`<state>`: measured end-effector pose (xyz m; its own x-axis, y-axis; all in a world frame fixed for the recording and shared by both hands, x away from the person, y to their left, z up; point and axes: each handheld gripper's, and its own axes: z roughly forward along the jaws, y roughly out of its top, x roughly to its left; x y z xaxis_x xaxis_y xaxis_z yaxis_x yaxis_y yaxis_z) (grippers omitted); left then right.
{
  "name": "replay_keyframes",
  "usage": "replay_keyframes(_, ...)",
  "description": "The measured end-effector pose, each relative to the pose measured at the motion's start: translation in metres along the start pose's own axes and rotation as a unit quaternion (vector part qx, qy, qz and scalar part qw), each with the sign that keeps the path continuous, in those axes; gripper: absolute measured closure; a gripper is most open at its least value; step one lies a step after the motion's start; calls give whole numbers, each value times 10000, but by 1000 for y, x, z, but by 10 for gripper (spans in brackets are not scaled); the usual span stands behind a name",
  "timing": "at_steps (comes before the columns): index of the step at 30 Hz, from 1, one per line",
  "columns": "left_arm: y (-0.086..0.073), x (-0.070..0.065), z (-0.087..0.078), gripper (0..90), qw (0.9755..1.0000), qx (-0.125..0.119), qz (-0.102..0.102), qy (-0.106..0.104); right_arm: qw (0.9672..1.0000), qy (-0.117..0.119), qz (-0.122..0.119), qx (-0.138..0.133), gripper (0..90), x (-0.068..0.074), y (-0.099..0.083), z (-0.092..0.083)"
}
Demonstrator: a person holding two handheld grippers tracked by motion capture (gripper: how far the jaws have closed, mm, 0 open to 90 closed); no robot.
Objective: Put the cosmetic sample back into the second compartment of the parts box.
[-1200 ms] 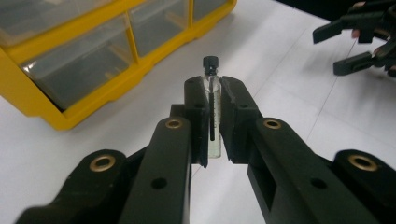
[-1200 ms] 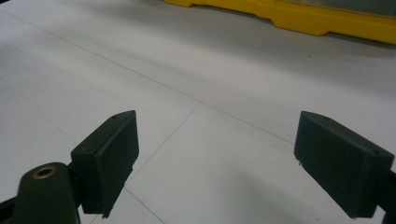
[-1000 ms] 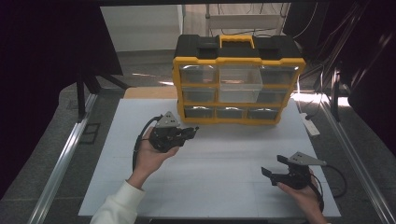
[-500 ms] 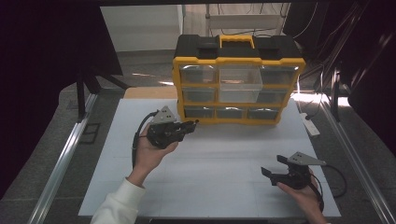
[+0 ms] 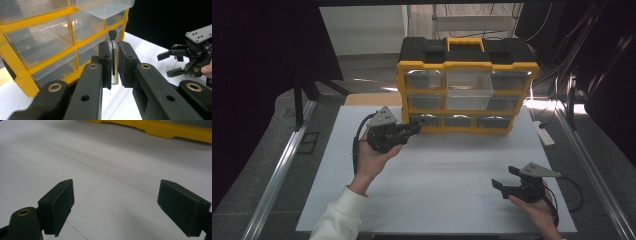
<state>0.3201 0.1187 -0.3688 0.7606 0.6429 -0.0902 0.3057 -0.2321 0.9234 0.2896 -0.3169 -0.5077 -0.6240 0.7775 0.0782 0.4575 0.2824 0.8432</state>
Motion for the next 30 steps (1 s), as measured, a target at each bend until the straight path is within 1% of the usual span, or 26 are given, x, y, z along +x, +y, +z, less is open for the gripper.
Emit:
replay_keyframes(9, 9, 1, 0, 810, 9999, -133, 8, -9, 10000, -6, -4, -21, 141, 0, 0, 0)
replay_keyframes(14, 14, 2, 0, 809, 9998, -208, -24, -30, 10000, 2, -3, -41, 141, 0, 0, 0)
replay_keyframes(21, 21, 2, 2, 809, 9997, -256, 28, -44, 10000, 1, -10, -33, 141, 0, 0, 0)
replay_keyframes(27, 26, 4, 3, 809, 9995, -307, 13, -44, 10000, -8, -16, -35, 141, 0, 0, 0)
replay_keyframes(30, 30, 5, 4, 809, 9992, -388, 6, -54, 10000, -6, -14, -23, 141, 0, 0, 0)
